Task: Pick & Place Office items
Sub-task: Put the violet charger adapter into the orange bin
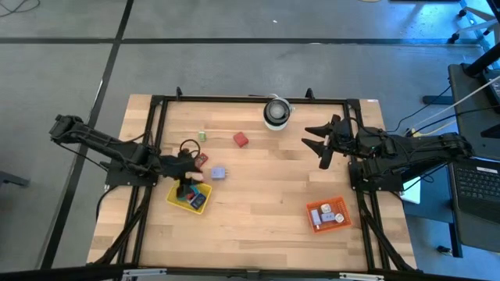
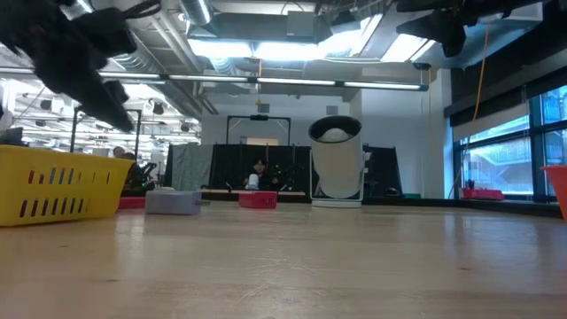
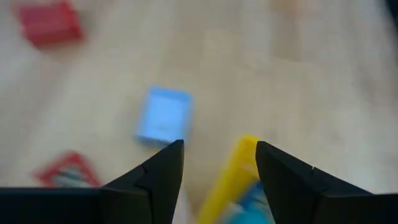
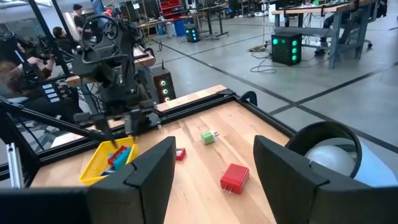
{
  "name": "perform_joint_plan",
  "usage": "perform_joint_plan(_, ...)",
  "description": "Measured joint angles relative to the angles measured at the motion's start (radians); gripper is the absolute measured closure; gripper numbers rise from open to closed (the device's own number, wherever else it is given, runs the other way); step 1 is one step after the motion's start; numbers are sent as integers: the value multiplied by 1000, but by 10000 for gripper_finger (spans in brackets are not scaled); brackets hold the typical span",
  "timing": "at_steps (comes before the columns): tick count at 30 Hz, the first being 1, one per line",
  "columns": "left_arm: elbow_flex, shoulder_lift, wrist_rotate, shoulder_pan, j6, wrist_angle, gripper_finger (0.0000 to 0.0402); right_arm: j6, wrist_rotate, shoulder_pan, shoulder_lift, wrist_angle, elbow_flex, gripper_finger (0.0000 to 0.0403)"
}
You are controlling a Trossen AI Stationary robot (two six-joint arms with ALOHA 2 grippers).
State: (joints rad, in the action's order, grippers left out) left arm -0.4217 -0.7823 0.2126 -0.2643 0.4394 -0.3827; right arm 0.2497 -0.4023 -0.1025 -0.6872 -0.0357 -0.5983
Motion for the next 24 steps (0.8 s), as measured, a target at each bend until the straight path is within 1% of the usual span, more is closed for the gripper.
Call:
perform_joint_plan(3,0,-37,45,51,-139,49,200,-8,0,0,0,3,0,186)
perform_joint_plan(7,0,-98,34,125,-277,120,188,-23,3,0,-9,20,0,186)
perform_joint_plan(15,0,-196,-48,234,-355,138,165,-44,37,0,-14,21,0,186)
perform_joint_plan(18,0,-223,-62,260,-377,160,162,-49,37,0,-17,21,0,186)
perform_joint_plan(24,-1,-307,-130,292,-393,201,161,-56,37,0,-44,21,-1,186)
